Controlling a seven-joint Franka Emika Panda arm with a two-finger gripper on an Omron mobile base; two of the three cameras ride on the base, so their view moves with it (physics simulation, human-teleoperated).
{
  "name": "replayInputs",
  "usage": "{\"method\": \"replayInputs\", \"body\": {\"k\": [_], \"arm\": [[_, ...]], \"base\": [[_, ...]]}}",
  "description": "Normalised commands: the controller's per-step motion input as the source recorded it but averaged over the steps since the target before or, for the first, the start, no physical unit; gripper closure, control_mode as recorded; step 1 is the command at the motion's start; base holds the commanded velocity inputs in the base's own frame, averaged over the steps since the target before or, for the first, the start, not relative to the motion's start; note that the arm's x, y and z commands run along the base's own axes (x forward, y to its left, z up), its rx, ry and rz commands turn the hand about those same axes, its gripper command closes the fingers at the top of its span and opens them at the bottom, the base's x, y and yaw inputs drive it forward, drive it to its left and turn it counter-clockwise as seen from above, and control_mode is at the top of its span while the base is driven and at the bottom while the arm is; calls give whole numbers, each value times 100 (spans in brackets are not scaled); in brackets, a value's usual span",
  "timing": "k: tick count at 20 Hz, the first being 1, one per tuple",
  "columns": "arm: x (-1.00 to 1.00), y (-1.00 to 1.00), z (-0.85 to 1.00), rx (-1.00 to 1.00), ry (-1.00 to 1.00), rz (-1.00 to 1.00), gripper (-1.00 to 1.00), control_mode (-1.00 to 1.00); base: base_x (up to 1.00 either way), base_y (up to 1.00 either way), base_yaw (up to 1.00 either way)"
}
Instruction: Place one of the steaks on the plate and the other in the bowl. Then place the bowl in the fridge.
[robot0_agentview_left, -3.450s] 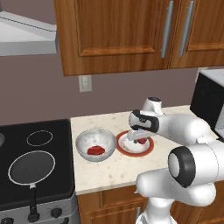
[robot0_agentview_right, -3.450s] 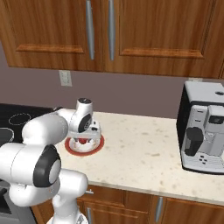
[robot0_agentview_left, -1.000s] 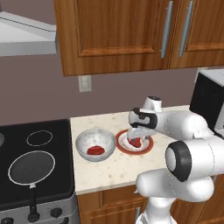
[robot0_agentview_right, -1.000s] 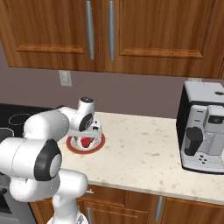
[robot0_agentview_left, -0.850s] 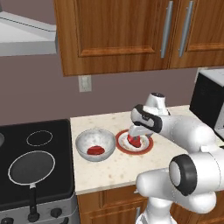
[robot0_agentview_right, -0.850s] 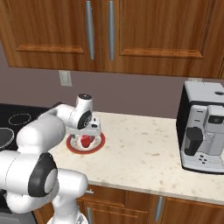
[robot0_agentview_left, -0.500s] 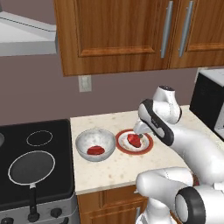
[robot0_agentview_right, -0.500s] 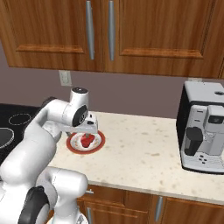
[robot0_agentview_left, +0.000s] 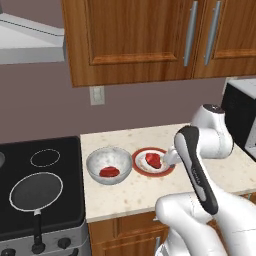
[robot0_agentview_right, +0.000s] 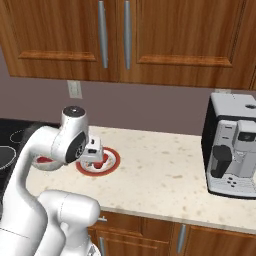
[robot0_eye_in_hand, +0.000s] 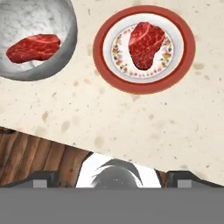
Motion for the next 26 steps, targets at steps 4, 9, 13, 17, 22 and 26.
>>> {"method": "replayInputs", "body": {"k": [4, 9, 13, 17, 22, 26], "arm": [[-74, 0, 69, 0, -3, -1, -100, -100], [-66, 0, 93, 0, 0, -4, -100, -100], [-59, 0, 87, 0, -6, -1, -100, -100], [-43, 0, 65, 0, -10, 0, -100, -100], [-64, 1, 54, 0, -9, 0, -100, -100], [-11, 11, 8, 0, -2, 0, -100, 100]], "base": [[0, 0, 0], [0, 0, 0], [0, 0, 0], [0, 0, 0], [0, 0, 0], [0, -20, -6]]}}
